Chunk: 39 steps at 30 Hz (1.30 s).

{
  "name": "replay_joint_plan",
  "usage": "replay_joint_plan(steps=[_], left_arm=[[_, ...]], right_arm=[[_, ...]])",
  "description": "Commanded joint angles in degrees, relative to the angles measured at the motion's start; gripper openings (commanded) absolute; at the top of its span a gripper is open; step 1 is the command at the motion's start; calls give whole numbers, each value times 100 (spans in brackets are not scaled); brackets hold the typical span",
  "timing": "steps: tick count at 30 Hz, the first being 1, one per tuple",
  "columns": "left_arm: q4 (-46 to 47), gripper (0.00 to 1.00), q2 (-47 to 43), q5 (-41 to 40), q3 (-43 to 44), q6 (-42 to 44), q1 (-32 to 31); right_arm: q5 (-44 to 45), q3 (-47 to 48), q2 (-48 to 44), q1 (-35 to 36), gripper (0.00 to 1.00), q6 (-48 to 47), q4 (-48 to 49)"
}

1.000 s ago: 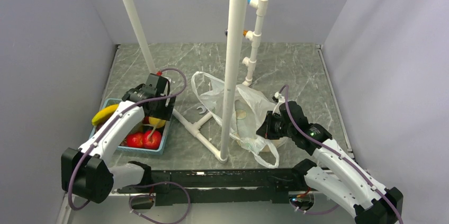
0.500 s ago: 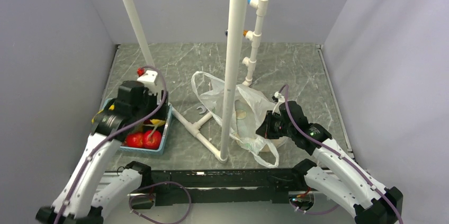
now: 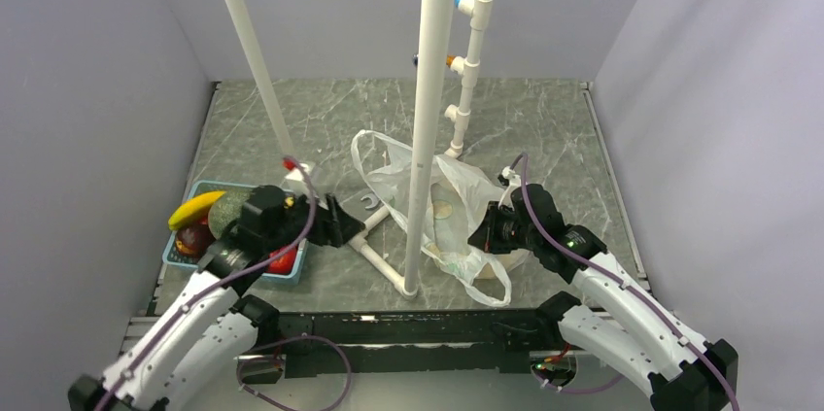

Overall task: Take the fake fruits out of the plastic bag
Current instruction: Place the fake fruit in the bin, then take out the fake fruit from the plastic bag.

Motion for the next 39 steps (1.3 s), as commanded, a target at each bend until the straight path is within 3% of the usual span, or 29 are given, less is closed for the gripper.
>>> replay_joint_plan(steps=[1, 5, 13, 17, 23, 25, 27, 35, 39], left_arm=[[1433, 78, 440, -552, 49, -500, -1261], [2105, 77, 961, -904, 100, -567, -1887], [3681, 75, 2404, -687, 204, -670, -2202], [3970, 72, 3497, -487, 571, -640, -2367], [3583, 71, 4625, -501, 1521, -210, -2719], [3427, 71, 4960, -490, 1798, -106, -2780], [3441, 70, 5245, -361, 1997, -87, -2828], [3241, 63, 6227, -41, 2749, 220, -3123], [3421, 61, 6278, -293, 2681, 208, -3183]], right_arm=[[-127, 63, -75, 21, 0, -55, 229], [-552, -2, -38, 6, 0, 94, 55], [-906, 62, -367, 16, 0, 132, -503], [-403, 411, -380, 17, 1, 134, -704], [919, 793, -422, 17, 22, 548, -1516], [1073, 679, -418, 13, 18, 697, -1649], [1048, 584, -345, 17, 0, 882, -1833], [402, 389, -1069, 16, 0, 763, -1611], [-157, 381, -1194, 11, 0, 574, -763]])
